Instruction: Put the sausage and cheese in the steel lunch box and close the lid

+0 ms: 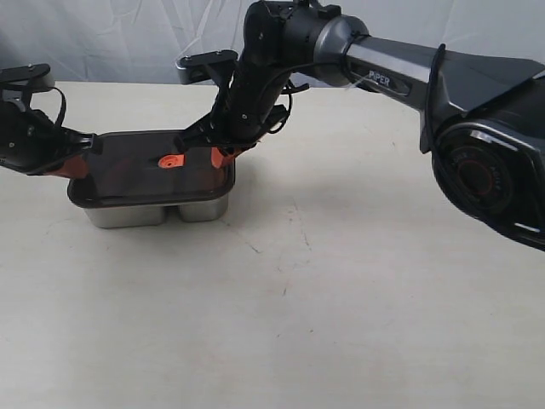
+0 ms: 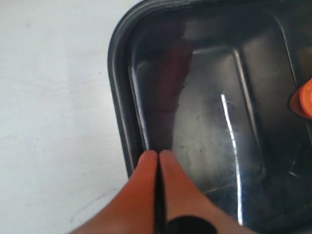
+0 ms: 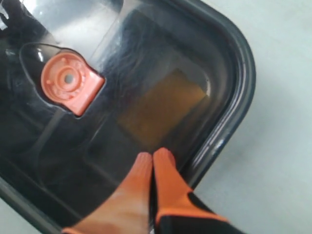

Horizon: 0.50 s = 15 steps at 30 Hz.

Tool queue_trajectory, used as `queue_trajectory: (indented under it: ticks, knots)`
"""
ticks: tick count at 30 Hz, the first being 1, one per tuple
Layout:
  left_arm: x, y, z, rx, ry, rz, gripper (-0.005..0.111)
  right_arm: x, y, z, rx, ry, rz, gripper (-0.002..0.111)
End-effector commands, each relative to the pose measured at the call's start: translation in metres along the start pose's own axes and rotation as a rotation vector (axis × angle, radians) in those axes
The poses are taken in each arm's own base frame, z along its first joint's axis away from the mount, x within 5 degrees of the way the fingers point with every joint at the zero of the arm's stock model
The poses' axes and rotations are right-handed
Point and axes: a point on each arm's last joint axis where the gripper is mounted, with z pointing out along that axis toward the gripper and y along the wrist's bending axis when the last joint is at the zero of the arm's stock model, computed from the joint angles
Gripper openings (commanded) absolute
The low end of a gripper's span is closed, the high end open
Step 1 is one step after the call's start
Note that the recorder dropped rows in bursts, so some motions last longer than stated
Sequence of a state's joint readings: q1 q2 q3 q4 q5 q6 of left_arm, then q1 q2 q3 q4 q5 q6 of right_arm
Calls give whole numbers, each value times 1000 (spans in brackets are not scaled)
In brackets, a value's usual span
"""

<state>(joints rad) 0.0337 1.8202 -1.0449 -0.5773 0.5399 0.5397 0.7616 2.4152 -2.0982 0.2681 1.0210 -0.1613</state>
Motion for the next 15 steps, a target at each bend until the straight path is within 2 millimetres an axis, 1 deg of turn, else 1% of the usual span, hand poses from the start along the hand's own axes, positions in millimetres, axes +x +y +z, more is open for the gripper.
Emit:
queue_trajectory:
  ticks: [1,5,13,15]
  knots:
    - [14,7,20,1,92,-9,0,29,-4,43,-29,216,19,-1]
    - [15,8,23,0,100,-12,0,30,-5,47,-33,223,23,-1]
    - [17,10,30,-3,111,-21,0,30,-6,48,-27,222,20,-1]
    - [15,10,29,-4,99,-23,0,28,-5,44,-23,204,16,-1]
